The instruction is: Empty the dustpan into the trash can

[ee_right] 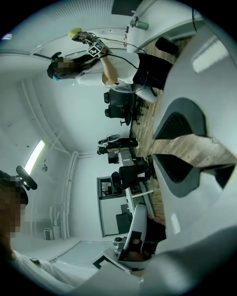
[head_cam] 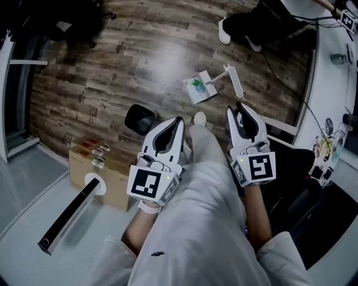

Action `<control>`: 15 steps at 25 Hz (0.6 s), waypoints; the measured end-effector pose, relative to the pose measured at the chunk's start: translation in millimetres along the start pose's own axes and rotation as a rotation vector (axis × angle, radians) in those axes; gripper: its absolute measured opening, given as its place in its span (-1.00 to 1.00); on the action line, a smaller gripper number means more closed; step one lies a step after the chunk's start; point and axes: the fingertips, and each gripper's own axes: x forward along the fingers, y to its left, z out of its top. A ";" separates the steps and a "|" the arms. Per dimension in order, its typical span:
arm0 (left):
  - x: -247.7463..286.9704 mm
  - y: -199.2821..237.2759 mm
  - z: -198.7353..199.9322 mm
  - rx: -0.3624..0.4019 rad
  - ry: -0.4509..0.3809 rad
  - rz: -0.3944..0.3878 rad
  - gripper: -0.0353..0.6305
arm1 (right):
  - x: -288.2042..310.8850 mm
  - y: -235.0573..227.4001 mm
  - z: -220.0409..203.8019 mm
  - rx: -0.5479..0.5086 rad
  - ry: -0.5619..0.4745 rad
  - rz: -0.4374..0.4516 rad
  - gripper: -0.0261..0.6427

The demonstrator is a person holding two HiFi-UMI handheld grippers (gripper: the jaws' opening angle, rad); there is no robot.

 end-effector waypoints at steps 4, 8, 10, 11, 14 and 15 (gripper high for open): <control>30.7 12.4 1.1 -0.020 0.014 0.027 -0.88 | 26.9 -24.6 -9.1 -0.021 0.056 0.002 -0.60; 56.6 24.0 -5.7 -0.033 0.034 0.050 -0.88 | 53.7 -47.3 -24.7 -0.023 0.114 0.001 -0.38; 70.5 29.5 -11.4 -0.040 0.050 0.055 -0.88 | 65.9 -59.9 -34.0 -0.021 0.135 -0.004 -0.38; 77.0 32.0 -14.0 -0.044 0.058 0.055 -0.88 | 71.7 -65.5 -38.7 -0.021 0.145 -0.008 -0.38; 94.8 39.1 -21.4 -0.052 0.080 0.048 -0.88 | 89.3 -77.8 -54.1 -0.022 0.178 -0.012 -0.36; 100.5 40.9 -23.7 -0.052 0.088 0.043 -0.88 | 94.7 -81.0 -59.6 -0.017 0.191 -0.013 -0.33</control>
